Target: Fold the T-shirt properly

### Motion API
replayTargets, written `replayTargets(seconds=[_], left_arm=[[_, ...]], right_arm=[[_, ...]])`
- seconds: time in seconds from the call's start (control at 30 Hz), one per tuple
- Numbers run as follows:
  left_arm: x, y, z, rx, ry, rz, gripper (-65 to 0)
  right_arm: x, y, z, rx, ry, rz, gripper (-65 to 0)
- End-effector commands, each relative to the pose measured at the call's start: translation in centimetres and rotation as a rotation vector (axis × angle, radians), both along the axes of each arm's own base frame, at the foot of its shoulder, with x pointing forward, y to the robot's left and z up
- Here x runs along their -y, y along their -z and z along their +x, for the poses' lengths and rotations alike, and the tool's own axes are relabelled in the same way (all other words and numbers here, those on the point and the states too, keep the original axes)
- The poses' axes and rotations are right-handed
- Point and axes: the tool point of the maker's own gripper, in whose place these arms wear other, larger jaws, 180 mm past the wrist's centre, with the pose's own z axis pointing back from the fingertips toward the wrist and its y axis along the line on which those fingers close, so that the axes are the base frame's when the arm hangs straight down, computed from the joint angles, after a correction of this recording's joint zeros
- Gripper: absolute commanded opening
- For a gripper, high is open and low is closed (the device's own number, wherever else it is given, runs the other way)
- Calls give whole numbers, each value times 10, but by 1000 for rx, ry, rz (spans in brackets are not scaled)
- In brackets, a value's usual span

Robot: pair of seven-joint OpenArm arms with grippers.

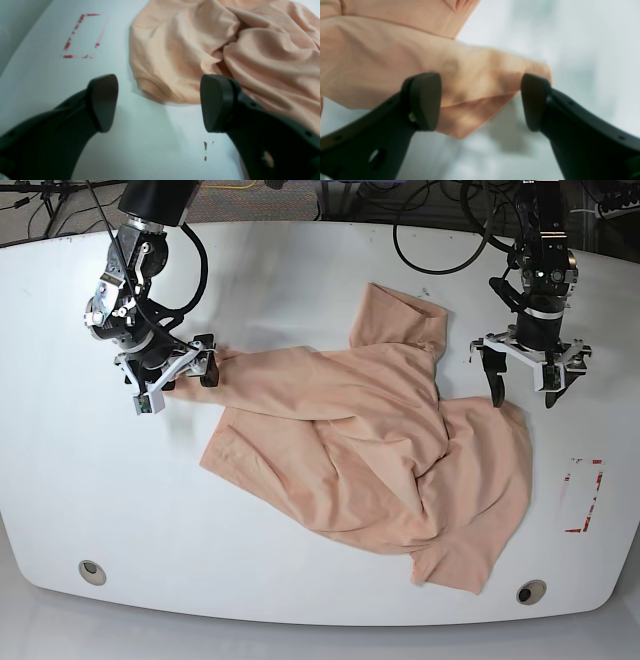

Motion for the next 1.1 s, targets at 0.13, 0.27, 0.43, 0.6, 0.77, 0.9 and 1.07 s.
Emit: replayTargets(seconds=[0.13,0.27,0.43,0.6,0.77,0.9,1.07], left_arm=[[-5,-17,0,84,-26,-77,-165],[-6,-21,-2,98,-39,-108,-166],[-6,-17,-12,90,-74,-143,-162],[-5,-17,-17,84,-76,-141,-162],[7,-22,-24,77,-43,-127,-163],[11,-21,-29,63,-30,-123,-163],[17,-31,-29,84,-14,-125,-161]], right_arm=[[12,-20,9,81,13,-18,-189],[15,-22,6,83,19,-28,-191],[22,-31,-2,101,32,-57,-184],[27,-32,-9,99,42,-72,-184],[39,-30,-26,87,67,-94,-181],[42,-24,-34,67,71,-96,-180],[43,-10,-45,31,74,-85,-179]])
